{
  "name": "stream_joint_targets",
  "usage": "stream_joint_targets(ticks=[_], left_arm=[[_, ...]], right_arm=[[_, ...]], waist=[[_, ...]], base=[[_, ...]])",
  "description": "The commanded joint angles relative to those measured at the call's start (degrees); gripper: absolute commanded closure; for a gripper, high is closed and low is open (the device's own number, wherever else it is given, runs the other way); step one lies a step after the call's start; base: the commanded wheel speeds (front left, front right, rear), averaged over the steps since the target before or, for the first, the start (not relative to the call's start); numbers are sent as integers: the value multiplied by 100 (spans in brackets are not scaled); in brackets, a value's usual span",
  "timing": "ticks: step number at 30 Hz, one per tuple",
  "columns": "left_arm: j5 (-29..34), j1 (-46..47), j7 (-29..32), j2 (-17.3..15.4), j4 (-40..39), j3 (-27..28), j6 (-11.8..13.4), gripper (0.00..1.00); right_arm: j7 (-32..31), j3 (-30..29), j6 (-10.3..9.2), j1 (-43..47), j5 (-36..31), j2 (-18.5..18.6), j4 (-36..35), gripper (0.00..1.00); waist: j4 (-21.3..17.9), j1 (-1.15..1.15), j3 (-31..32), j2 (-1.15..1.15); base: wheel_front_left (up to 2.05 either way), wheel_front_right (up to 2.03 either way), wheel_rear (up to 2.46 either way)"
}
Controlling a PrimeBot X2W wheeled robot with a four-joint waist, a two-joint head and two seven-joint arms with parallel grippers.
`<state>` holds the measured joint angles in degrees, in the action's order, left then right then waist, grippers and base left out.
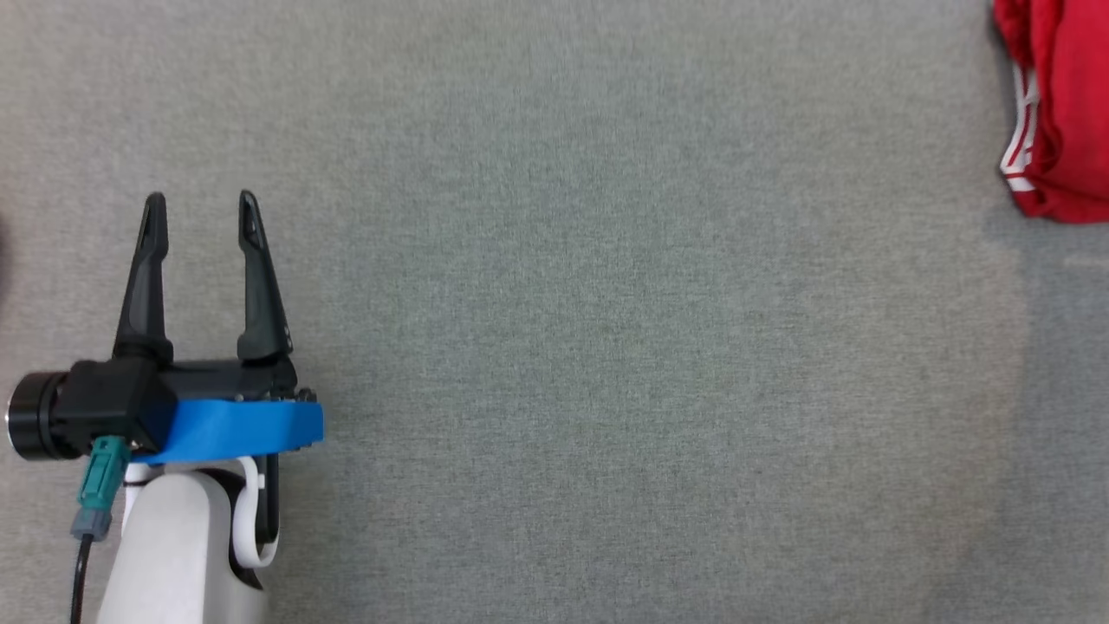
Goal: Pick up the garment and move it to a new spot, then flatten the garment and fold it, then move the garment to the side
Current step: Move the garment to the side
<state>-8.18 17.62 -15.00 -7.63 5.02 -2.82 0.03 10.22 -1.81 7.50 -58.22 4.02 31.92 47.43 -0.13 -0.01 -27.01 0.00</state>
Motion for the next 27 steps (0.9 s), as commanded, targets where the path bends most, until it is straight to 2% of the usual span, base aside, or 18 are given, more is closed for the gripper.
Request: stream_joint_targets(ticks=[1, 7, 15, 20, 27], left_arm=[[-25, -116, -24, -13, 22, 16, 29, 0], [-85, -533, -24, -14, 97, 148, 63, 0], [-144, -1056, -25, 61, 190, 200, 90, 0], [-181, -1283, -25, 64, 303, 169, 60, 0], [-227, -1506, -20, 60, 448, 126, 46, 0]], right_arm=[[102, 72, -1, 186, 75, -129, -64, 0], [329, 542, -1, 773, 444, -742, -393, 0], [448, 978, 0, 1784, 820, -1353, -917, 0], [446, 923, 0, 2503, 926, -1660, -1328, 0], [237, 470, 0, 3614, 914, -1987, -2104, 0]], waist=[[-105, 1, 239, 0], [-149, 1, 842, 0], [-124, 1, 1604, 0], [-98, 1, 1909, 0], [-86, 1, 2214, 0]], base=[[0, 0, 0], [0, 0, 0], [0, 0, 0], [0, 0, 0], [0, 0, 0]])
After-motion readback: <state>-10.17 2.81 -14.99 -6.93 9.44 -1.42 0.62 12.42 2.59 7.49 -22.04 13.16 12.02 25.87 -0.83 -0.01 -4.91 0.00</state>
